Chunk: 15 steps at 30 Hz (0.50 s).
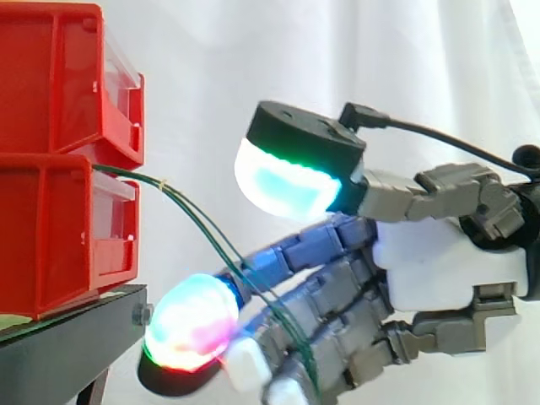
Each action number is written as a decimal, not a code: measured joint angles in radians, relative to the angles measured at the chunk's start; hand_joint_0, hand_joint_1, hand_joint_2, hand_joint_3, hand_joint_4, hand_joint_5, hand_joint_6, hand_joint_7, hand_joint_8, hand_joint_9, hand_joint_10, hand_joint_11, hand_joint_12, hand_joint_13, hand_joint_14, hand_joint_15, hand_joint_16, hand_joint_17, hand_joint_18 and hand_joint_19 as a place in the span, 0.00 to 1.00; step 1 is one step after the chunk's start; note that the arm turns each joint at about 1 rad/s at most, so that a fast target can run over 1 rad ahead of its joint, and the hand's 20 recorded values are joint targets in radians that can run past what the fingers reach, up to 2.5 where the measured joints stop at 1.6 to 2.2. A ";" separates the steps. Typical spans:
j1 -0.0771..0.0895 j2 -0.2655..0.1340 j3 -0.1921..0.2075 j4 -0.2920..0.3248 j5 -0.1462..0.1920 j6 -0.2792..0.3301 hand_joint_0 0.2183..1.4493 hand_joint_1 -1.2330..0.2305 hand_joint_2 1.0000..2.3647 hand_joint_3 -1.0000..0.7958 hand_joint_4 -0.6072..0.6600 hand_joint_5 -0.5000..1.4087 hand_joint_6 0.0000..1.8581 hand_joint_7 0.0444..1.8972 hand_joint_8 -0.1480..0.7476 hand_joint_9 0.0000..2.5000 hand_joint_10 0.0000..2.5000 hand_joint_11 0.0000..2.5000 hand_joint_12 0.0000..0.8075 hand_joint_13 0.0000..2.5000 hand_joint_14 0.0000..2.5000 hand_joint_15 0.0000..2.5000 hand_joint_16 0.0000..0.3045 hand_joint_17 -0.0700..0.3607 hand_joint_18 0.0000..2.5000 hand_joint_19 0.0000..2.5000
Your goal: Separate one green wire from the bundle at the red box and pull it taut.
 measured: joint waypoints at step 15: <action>-0.011 0.021 0.015 -0.050 -0.017 0.000 0.31 0.46 0.00 0.30 0.71 0.20 0.27 0.47 0.46 0.41 0.01 0.24 0.39 0.46 0.01 0.28 0.14 0.38 0.28 0.16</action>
